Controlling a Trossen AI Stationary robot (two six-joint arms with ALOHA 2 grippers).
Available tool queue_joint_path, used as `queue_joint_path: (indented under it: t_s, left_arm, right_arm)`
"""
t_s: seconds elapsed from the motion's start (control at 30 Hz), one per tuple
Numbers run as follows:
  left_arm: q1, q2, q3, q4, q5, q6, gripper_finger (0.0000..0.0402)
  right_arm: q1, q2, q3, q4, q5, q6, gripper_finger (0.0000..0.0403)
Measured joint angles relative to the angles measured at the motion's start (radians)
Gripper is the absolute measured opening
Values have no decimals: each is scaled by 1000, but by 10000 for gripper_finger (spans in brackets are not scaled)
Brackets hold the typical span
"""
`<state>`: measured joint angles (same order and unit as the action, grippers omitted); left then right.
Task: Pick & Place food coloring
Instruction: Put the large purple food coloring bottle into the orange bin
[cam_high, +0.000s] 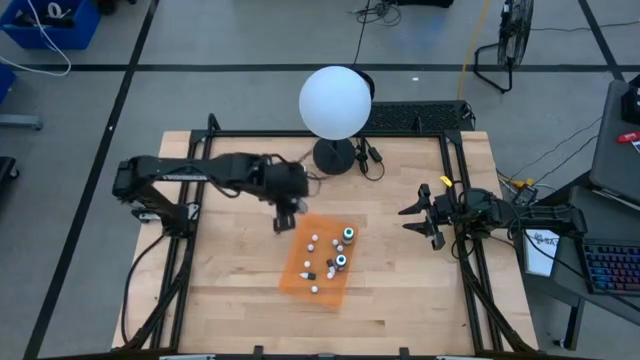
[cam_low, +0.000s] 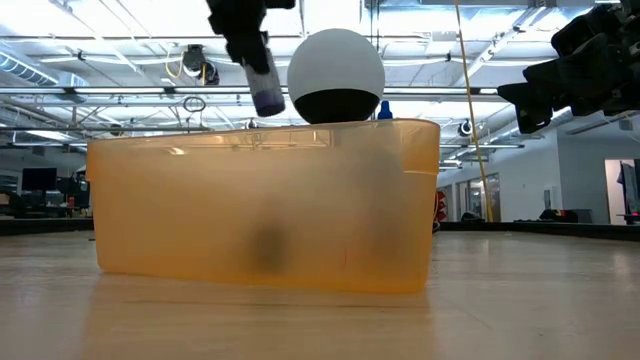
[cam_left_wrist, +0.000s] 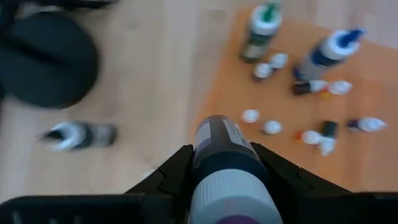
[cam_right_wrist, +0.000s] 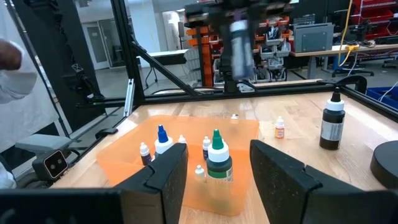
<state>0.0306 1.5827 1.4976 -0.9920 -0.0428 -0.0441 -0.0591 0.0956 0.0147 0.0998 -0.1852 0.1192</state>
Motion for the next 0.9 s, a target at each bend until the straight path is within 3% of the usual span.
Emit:
queue_joint_path:
  t_s: [0.23, 0.4, 0.9]
  left_arm:
    - [-66, 196, 30, 18, 15, 44, 139]
    - [-65, 308, 30, 19, -50, 43, 139]
    - [-37, 426, 32, 70, -9, 55, 139]
  right_arm:
    - [0, 0, 0, 0, 0, 0, 166]
    - [0, 0, 0, -1, 0, 0, 166]
    - [0, 0, 0, 0, 0, 0, 164]
